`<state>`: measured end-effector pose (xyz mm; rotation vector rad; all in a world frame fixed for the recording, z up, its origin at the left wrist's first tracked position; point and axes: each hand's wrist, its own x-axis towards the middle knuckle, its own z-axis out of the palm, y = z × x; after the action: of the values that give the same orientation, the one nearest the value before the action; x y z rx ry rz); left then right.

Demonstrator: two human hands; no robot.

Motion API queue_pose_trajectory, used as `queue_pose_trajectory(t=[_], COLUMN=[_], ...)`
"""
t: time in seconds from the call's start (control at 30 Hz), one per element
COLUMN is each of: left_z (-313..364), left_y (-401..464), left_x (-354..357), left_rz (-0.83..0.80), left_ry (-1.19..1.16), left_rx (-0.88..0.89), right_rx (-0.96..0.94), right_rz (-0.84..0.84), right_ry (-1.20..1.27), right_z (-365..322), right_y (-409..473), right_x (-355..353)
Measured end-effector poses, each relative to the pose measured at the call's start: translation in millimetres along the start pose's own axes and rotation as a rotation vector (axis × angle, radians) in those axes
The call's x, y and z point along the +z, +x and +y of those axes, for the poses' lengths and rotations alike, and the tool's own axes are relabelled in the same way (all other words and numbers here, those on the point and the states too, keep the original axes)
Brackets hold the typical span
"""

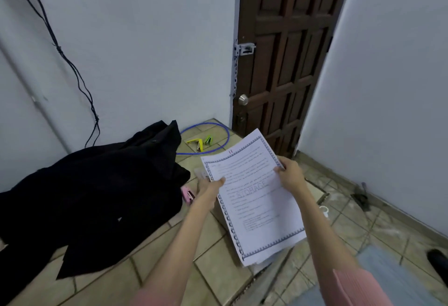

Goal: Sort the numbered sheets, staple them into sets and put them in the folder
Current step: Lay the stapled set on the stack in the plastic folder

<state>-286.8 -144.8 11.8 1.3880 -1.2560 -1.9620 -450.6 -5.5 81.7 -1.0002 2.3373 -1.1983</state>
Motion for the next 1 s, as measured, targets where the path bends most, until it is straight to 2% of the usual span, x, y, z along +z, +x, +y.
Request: queue_pose_trajectory(t=[0.07,0.13,0.2,0.3,0.4,0.5,0.6,0.8,1.0], left_z=[-3,-8,-11,-6,0,-2,-6,-4,-1], left_y=[-15,-33,-39,-41,-42,-43,-42,-43,-54], left_x=[9,14,18,16,15,17,20,15,15], left_rz=[0.124,0.271,0.322,0.285,0.342,0.388,0.382,0.404,0.462], left_ry=[0.261,0.583,0.701,0.543,0.454,0.517,0.558,0.473,0.466], left_rx=[-0.006,0.021,0.063,0.025,0.003,0.006,0.017,-0.013,0.135], right_rx=[0.031,0.141,0.240,0.254,0.275,0.321,0.347,0.327,0.384], right_rz=[-0.039,-0.145,-0.242,-0.233,-0.236,-0.222,-0.238,-0.295,-0.397], right_ry=[-0.101,-0.317,-0.533,-0.564,-0.498,-0.392,-0.409,-0.315,-0.130], right_z=[14,27,34,34,32,33,33,37,42], right_y=[9,12,9,7,11,15,19,28,29], right_x=[9,20,27,35,36,39,42,39,36])
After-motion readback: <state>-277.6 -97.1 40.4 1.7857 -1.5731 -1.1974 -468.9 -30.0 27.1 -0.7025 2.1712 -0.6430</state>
